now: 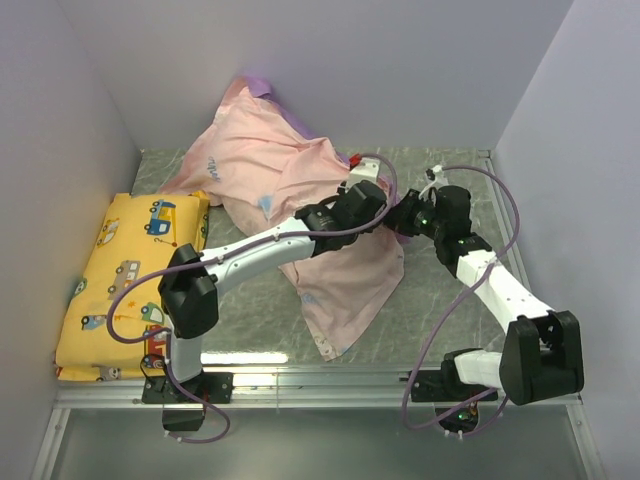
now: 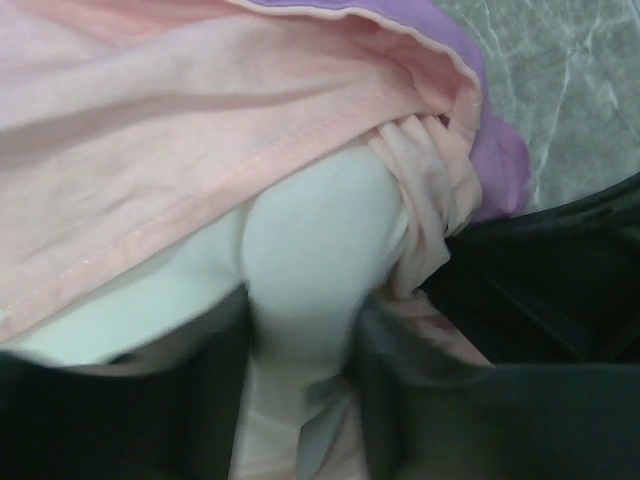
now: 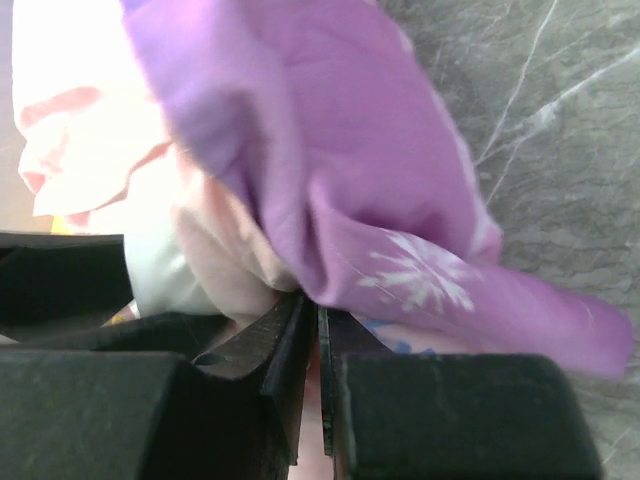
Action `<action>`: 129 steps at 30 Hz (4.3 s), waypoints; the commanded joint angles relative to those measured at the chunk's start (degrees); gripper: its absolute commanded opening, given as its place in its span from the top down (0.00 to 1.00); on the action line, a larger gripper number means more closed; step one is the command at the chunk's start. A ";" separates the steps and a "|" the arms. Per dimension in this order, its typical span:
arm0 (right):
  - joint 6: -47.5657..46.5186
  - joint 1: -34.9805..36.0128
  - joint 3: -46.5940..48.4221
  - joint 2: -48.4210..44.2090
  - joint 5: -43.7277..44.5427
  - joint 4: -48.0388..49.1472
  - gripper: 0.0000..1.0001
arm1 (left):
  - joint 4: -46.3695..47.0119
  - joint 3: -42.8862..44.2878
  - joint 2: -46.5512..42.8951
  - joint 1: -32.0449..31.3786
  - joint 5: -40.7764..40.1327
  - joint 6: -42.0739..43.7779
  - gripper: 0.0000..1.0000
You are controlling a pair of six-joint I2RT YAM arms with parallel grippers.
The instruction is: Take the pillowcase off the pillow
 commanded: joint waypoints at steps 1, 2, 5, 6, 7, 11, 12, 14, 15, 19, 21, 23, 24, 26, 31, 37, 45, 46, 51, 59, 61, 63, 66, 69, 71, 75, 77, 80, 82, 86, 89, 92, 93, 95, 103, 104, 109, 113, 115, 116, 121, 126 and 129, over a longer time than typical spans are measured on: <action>-1.66 1.32 1.99 -2.53 -0.55 0.42 0.85 | 1.66 2.55 -0.09 1.55 -3.54 0.20 0.65; -2.01 1.23 1.90 -2.62 -0.02 -0.02 0.85 | 1.57 2.55 -0.71 1.90 -3.63 0.12 0.83; -3.68 1.23 2.86 -2.71 3.83 -3.80 0.86 | 0.87 2.73 -2.55 3.14 -4.07 -0.06 1.00; -4.04 1.23 3.13 -2.62 5.07 -4.50 0.86 | 1.04 2.29 -3.17 3.49 -4.07 -0.06 1.00; -4.74 1.14 3.22 -2.53 6.04 -6.16 0.86 | 1.39 1.85 -3.96 4.36 -3.98 -0.32 1.00; -5.01 1.32 2.96 -2.18 11.67 -8.64 0.86 | 3.94 -0.96 -7.74 6.65 1.36 -0.76 0.98; -5.01 1.14 2.87 -1.92 11.24 -8.47 0.86 | 4.38 -1.48 -7.92 6.92 2.51 -0.76 0.97; -4.31 1.32 1.99 -2.26 9.83 -7.42 0.84 | 4.92 -1.84 -7.66 7.01 4.36 -0.58 0.96; -4.04 1.40 1.73 -2.61 9.39 -6.80 0.82 | 4.83 -1.49 -7.57 7.01 6.55 -0.76 0.94; -5.26 1.40 3.12 -2.35 12.63 -9.78 0.83 | 5.61 -4.37 -9.84 6.39 10.61 -1.73 0.57; -5.53 1.40 3.30 -2.61 13.69 -10.48 0.83 | 6.93 -6.30 -11.51 6.30 11.75 -2.08 0.38; -5.71 1.49 3.74 -2.88 14.66 -11.63 0.83 | 8.07 -7.98 -13.71 6.22 12.81 -2.43 0.24; -5.97 1.41 3.74 -2.88 14.66 -11.63 0.83 | 8.34 -8.08 -14.15 6.30 12.81 -2.43 0.21; -6.06 1.41 4.09 -3.06 15.01 -12.77 0.83 | 7.47 -7.12 -13.99 6.30 11.06 -1.82 0.17; -6.85 1.40 3.31 -5.16 15.36 -13.30 0.82 | 2.90 1.05 -9.33 6.30 10.78 0.38 0.17; -7.20 1.40 3.83 -5.25 15.28 -13.74 0.82 | -0.18 4.57 -4.23 4.11 13.25 0.73 0.14; -7.29 1.40 4.62 -5.08 15.45 -14.27 0.82 | -2.38 4.40 -1.59 2.44 10.26 -1.11 0.12; -7.29 1.40 4.80 -5.17 15.45 -14.35 0.82 | -2.90 4.92 -0.98 2.44 8.95 -1.29 0.12; -7.03 1.49 4.80 -5.60 14.49 -14.35 0.82 | -4.92 10.28 3.32 2.61 5.16 -0.68 0.19; -7.47 1.49 6.11 -5.96 15.54 -15.76 0.82 | -6.25 12.94 5.63 3.84 6.21 1.26 0.82; -7.55 1.49 6.82 -5.43 16.50 -16.46 0.82 | -5.72 11.79 4.39 4.45 6.39 1.35 0.95; -7.82 1.49 7.52 -4.56 17.99 -17.86 0.82 | -5.72 10.47 2.37 4.81 6.31 1.44 1.00; -8.08 1.23 9.28 -2.98 24.92 -21.01 0.83 | -6.07 8.89 -1.23 5.34 6.91 2.14 1.00; -8.08 0.09 13.22 0.00 33.80 -23.66 0.83 | -7.12 7.30 -5.53 5.86 9.11 3.98 1.00; -7.91 -1.05 15.16 3.34 38.64 -24.90 0.83 | -8.53 5.99 -8.96 6.21 9.47 4.25 1.00; -5.98 -2.81 18.24 8.71 40.59 -24.99 0.83 | -6.96 -1.65 -17.39 7.35 13.16 4.78 1.00; -5.36 -3.86 18.95 12.13 38.76 -24.64 0.83 | -6.69 -5.61 -21.88 7.62 13.42 4.60 1.00; -4.31 -3.87 19.74 16.43 36.12 -23.24 0.85 | -5.11 -9.57 -27.59 8.67 13.95 3.55 1.00; -3.87 -3.96 19.74 18.29 34.36 -22.01 0.86 | -2.58 -11.67 -31.36 9.73 14.65 2.58 1.00; -3.95 -3.78 17.38 18.84 26.81 -17.80 0.84 | 2.44 -11.25 -32.80 11.93 16.15 1.26 1.00; -5.09 -2.91 15.70 16.03 19.94 -15.84 0.73 | 6.73 -8.09 -28.41 12.10 16.67 0.74 1.00; -5.97 -1.50 16.31 11.46 21.51 -19.26 0.59 | 7.37 -2.38 -21.56 12.10 16.94 -0.84 1.00; -5.71 -1.50 15.27 9.62 21.86 -19.62 0.49 | 7.90 -1.15 -20.06 12.02 16.42 -1.02 1.00; -5.10 -1.50 13.25 3.49 21.87 -20.59 0.38 | 8.17 1.75 -16.28 12.19 15.80 -1.20 1.00; -6.76 7.89 7.88 -15.43 23.19 -19.20 0.25 | 7.46 9.40 -8.62 12.28 18.95 -1.29 1.00; -7.55 9.82 7.44 -15.88 23.45 -18.14 0.24 | 7.29 9.93 -8.10 12.28 19.31 -1.64 1.00; -8.87 15.90 3.57 -15.81 23.71 -12.60 0.20 | 5.79 14.33 -6.16 12.10 20.10 -2.08 1.00; -8.70 19.94 3.31 -12.03 28.97 -13.47 0.19 | 5.27 15.56 -5.72 12.10 20.19 -1.82 1.00; -8.44 21.09 3.04 -8.79 30.39 -12.86 0.18 | 5.53 15.56 -5.90 12.02 20.45 -1.90 1.00; -8.09 21.35 2.95 -7.90 30.22 -12.69 0.19 | 5.53 15.65 -5.98 12.10 20.28 -1.90 1.00; -6.42 25.92 -0.47 -9.03 31.79 -10.31 0.24 | 4.56 19.42 -5.28 12.28 17.56 -0.68 1.00; -4.92 29.61 -4.33 -9.21 33.12 -10.23 0.58 | 4.47 23.19 -4.93 12.98 17.03 0.12 1.00; -3.08 31.72 -7.59 -10.44 34.69 -8.99 0.80 | 3.86 25.39 -4.67 13.60 16.50 0.56 1.00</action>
